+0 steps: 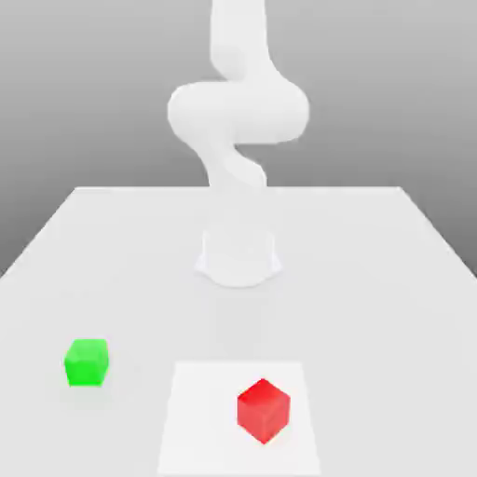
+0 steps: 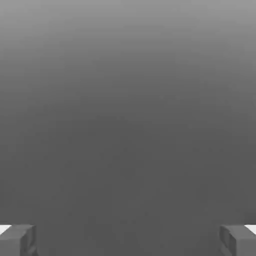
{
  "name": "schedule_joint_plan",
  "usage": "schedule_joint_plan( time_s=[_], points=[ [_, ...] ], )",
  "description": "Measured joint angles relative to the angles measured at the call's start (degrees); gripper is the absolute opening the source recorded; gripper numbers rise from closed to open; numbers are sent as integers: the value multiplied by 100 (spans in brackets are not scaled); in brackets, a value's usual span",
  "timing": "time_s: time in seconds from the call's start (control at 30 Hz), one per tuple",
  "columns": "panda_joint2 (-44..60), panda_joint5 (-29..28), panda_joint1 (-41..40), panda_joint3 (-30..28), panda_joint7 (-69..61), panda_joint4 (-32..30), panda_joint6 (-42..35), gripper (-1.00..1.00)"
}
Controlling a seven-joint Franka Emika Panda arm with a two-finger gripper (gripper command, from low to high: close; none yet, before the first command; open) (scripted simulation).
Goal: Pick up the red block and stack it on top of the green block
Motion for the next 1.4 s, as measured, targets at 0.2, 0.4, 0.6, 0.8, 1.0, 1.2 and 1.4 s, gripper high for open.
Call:
schedule_joint_plan(
  time_s=[0.2, 0.4, 0.6, 0.8, 1.0, 1.2, 1.4],
  points=[
    [1273, -22, -420, 514, 1228, -501, 639, 0],
    [2522, -178, -691, 893, 2522, -987, 1256, 0],
    [3776, -358, -773, 1069, 3832, -1473, 1872, 0],
    [5014, -560, -562, 880, 4763, -1729, 2632, 0],
    [5780, -921, -236, 477, 5060, -1623, 3264, -100],
    [5647, -855, -283, 540, 5015, -1644, 3164, -100],
    [4608, -345, -566, 635, 4708, -1839, 2327, -100]
  ],
)
